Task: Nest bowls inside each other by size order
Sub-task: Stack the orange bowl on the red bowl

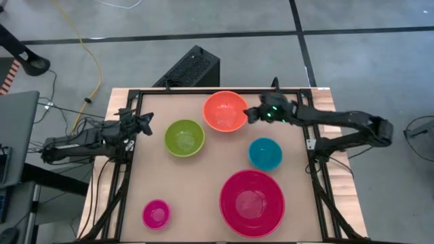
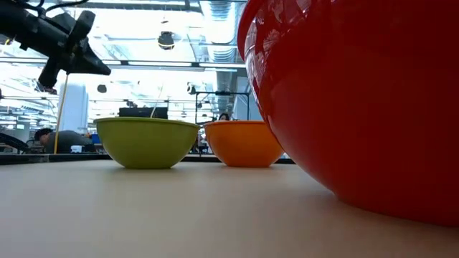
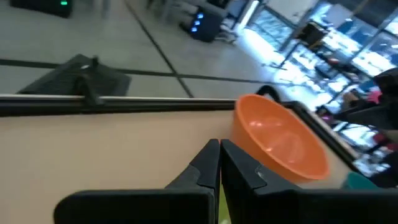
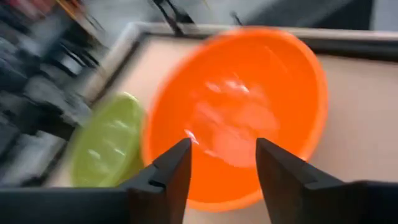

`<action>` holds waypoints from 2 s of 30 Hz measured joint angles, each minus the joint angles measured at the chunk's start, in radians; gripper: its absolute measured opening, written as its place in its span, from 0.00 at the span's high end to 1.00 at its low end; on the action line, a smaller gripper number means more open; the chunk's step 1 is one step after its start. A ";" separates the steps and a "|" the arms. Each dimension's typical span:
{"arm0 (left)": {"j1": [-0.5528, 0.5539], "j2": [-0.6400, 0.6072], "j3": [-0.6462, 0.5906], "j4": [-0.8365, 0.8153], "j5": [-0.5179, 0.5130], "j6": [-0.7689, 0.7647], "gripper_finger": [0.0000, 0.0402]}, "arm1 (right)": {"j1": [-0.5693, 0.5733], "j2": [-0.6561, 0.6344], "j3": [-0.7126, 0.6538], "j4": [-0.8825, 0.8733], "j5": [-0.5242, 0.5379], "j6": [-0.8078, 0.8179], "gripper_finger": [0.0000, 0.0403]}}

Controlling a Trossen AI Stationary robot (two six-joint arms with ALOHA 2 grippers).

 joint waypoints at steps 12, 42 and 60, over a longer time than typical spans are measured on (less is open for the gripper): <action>0.069 0.084 0.001 -0.009 0.066 -0.022 0.66 | -0.150 0.309 0.321 -0.338 -0.038 -0.103 0.38; 0.069 0.090 0.000 -0.038 -0.019 -0.078 0.52 | -0.122 0.383 0.330 -0.277 -0.008 -0.018 0.97; 0.069 0.090 -0.001 -0.064 -0.099 -0.067 0.52 | 0.304 -0.068 0.332 -0.403 -0.187 0.186 0.97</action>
